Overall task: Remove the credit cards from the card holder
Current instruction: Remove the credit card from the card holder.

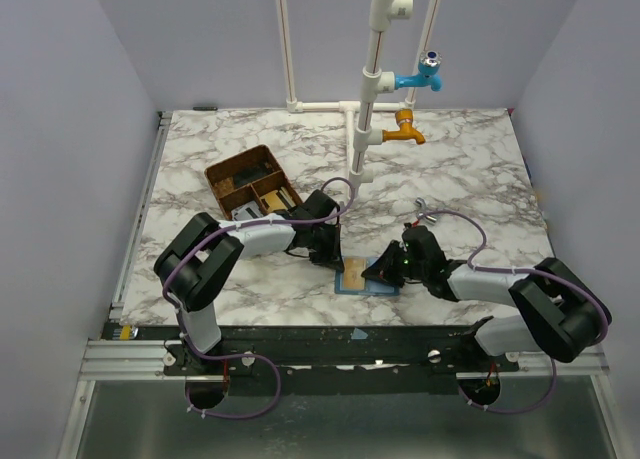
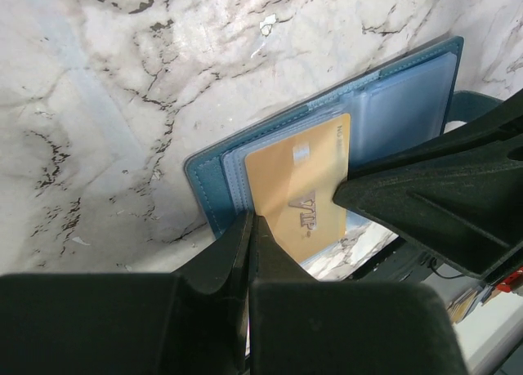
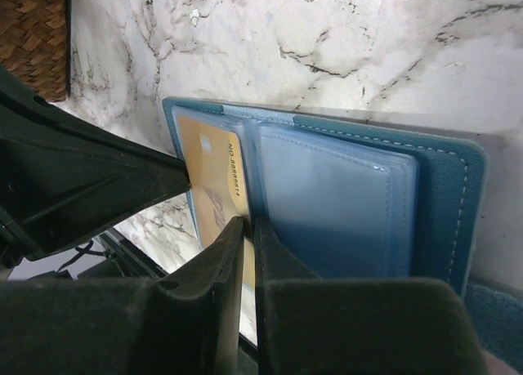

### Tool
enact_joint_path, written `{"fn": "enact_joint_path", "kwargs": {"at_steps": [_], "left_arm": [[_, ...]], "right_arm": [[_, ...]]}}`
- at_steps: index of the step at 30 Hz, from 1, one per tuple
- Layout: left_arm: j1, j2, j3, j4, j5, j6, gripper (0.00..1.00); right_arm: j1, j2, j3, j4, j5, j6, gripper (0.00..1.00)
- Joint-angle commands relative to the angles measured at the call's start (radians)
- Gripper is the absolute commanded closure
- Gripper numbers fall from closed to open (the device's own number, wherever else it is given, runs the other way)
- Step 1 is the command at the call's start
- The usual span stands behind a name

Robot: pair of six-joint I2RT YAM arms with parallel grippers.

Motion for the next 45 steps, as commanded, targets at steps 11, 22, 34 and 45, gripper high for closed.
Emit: {"fn": "enact_joint_path", "kwargs": {"at_steps": [11,22,34,45], "left_arm": [[0.006,0.048,0.0,-0.074,-0.08,0.001,1.0],[0.031,0.045,-0.019,-0.075,-0.09,0.004,1.0],[0.032,0.047,-0.02,-0.076,-0.092,0.006,1.0],[0.032,0.047,-0.012,-0.083,-0.095,0.007,1.0]], "right_arm": [[0.0,-0.023,-0.004,-0.03,0.024,-0.021,0.99],[0.001,-0.055,-0.013,-0.079,0.06,-0.041,0.99],[-0.016,-0.114,-0.017,-0.143,0.073,-0.075,0.99],[-0.036,-0.148,-0.015,-0.198,0.079,-0.11,0.99]]}}
